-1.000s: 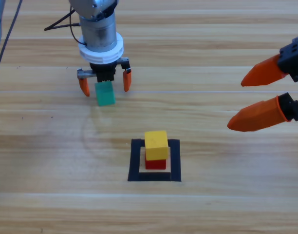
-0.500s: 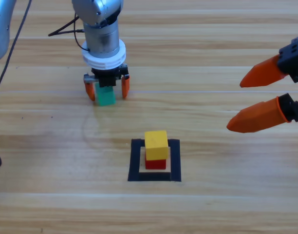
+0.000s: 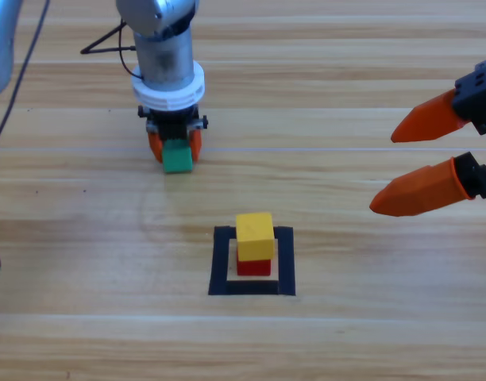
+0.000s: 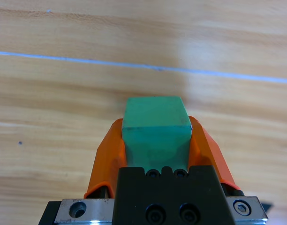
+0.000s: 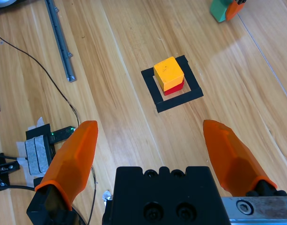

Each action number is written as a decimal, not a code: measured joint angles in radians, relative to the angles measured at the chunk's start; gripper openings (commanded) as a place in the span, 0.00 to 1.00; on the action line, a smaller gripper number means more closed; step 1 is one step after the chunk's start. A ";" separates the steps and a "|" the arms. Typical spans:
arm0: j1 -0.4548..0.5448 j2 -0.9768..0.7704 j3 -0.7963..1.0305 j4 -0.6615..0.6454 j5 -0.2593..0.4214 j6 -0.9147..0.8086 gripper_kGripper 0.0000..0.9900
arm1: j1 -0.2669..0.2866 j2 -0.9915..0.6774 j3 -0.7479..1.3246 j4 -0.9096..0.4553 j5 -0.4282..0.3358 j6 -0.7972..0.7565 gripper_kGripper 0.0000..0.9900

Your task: Stack the blocks in the rectangular block: red at the bottom, yellow in the middle, green on top

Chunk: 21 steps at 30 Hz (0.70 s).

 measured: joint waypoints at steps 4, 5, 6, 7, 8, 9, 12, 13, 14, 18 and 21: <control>-0.001 -0.107 0.027 0.003 -0.048 0.090 0.00 | 0.000 0.000 0.000 0.000 0.000 0.000 1.00; -0.001 -0.145 0.039 0.004 -0.059 0.118 0.00 | 0.000 0.000 0.000 0.000 0.000 0.000 1.00; -0.002 -0.187 0.055 0.004 -0.071 0.139 0.00 | 0.000 0.000 0.001 0.000 0.000 0.000 1.00; -0.003 -0.236 0.079 0.004 -0.081 0.166 0.00 | 0.000 0.000 0.001 0.000 0.000 0.000 1.00; -0.003 -0.284 0.114 0.004 -0.088 0.178 0.00 | 0.000 0.000 0.002 0.000 0.000 0.000 1.00; -0.004 -0.321 0.140 0.005 -0.090 0.191 0.00 | 0.000 0.000 0.002 0.000 0.000 0.000 1.00; -0.010 -0.411 0.234 0.008 -0.092 0.246 0.00 | 0.000 0.000 0.003 0.000 0.000 0.000 1.00; -0.013 -0.425 0.259 0.009 -0.092 0.255 0.00 | 0.000 0.000 0.003 0.000 0.000 0.000 1.00; -0.017 -0.435 0.284 0.009 -0.092 0.255 0.00 | 0.000 0.000 0.003 0.000 0.000 0.000 1.00; -0.043 -0.437 0.344 0.009 -0.092 0.236 0.00 | 0.000 0.000 0.004 0.000 0.000 0.000 1.00; -0.081 -0.437 0.345 0.009 -0.094 0.185 0.00 | 0.000 0.000 0.007 0.000 0.000 0.000 1.00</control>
